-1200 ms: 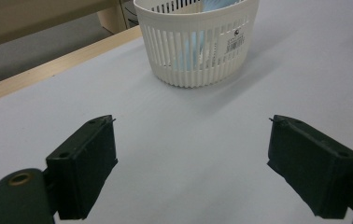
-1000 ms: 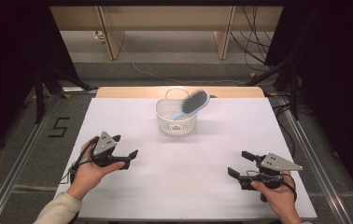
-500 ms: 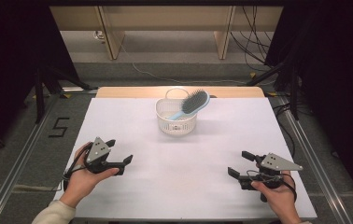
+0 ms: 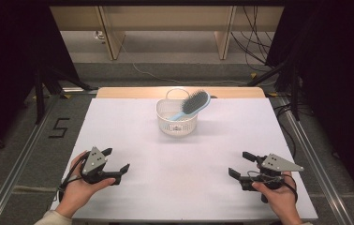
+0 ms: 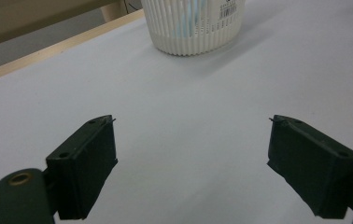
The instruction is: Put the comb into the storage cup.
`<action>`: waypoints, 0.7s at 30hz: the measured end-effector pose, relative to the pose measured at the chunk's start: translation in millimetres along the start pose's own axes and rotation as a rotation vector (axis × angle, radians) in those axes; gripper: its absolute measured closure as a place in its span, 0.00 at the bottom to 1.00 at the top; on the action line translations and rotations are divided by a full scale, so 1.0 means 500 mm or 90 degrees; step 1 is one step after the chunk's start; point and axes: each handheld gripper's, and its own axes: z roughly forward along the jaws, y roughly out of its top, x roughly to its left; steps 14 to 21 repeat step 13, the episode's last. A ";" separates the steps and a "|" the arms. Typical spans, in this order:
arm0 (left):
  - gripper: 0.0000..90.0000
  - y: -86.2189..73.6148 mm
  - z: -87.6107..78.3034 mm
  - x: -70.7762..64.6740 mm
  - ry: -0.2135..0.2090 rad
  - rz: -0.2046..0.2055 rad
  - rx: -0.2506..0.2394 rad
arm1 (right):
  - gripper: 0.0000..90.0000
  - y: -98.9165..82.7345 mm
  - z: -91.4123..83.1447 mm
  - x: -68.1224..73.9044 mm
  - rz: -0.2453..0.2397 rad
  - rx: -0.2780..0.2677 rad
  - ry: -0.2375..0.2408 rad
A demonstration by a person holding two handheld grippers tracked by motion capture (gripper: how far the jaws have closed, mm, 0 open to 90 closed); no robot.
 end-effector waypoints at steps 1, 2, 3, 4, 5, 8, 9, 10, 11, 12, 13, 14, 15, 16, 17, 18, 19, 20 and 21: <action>0.16 -0.001 0.000 -0.002 -0.002 -0.002 -0.001 | 0.16 0.000 0.000 0.000 0.000 0.000 0.000; 0.16 -0.003 -0.001 -0.003 -0.003 -0.003 -0.001 | 0.16 0.000 0.000 0.000 0.000 0.000 0.000; 0.16 -0.004 -0.001 -0.003 -0.004 -0.002 0.001 | 0.16 0.000 0.000 -0.001 0.000 0.000 0.000; 0.16 -0.005 0.000 -0.005 -0.004 -0.004 0.001 | 0.16 0.000 0.000 -0.001 -0.001 0.001 -0.001; 0.16 -0.005 0.001 -0.007 -0.010 -0.011 -0.001 | 0.16 0.000 0.000 -0.001 -0.001 0.001 -0.001; 0.16 -0.003 0.004 -0.014 -0.016 -0.010 -0.002 | 0.16 -0.001 0.001 -0.002 0.000 -0.001 0.000; 0.16 -0.002 0.005 -0.016 -0.020 -0.009 -0.002 | 0.16 -0.001 0.001 -0.002 0.001 -0.001 -0.001; 0.16 -0.002 0.005 -0.019 -0.021 -0.010 -0.003 | 0.16 -0.001 0.001 -0.002 0.001 -0.001 0.000; 0.16 -0.002 0.005 -0.020 -0.022 -0.008 -0.003 | 0.16 -0.001 0.000 -0.002 0.000 -0.002 -0.001; 0.16 -0.002 0.005 -0.021 -0.022 -0.006 -0.004 | 0.16 -0.001 0.000 -0.002 0.000 -0.002 0.000; 0.16 -0.002 0.005 -0.022 -0.022 -0.009 -0.005 | 0.16 -0.001 0.001 -0.002 0.001 -0.001 0.000; 0.16 -0.002 0.005 -0.022 -0.022 -0.009 -0.005 | 0.16 -0.001 0.001 -0.002 0.001 -0.001 0.000; 0.16 -0.002 0.005 -0.022 -0.022 -0.009 -0.005 | 0.16 -0.001 0.001 -0.002 0.001 -0.001 0.000; 0.16 -0.002 0.005 -0.022 -0.022 -0.009 -0.005 | 0.16 -0.001 0.001 -0.002 0.001 -0.001 0.000; 0.16 -0.002 0.005 -0.022 -0.022 -0.009 -0.005 | 0.16 -0.001 0.001 -0.002 0.001 -0.001 0.000; 0.16 -0.002 0.005 -0.022 -0.022 -0.009 -0.005 | 0.16 -0.001 0.001 -0.002 0.001 -0.001 0.000; 0.16 -0.002 0.005 -0.022 -0.022 -0.009 -0.005 | 0.16 -0.001 0.001 -0.002 0.001 -0.001 0.000; 0.16 -0.002 0.005 -0.022 -0.022 -0.009 -0.005 | 0.16 -0.001 0.001 -0.002 0.001 -0.001 0.000; 0.16 -0.002 0.005 -0.022 -0.022 -0.009 -0.005 | 0.16 -0.001 0.001 -0.002 0.001 -0.001 0.000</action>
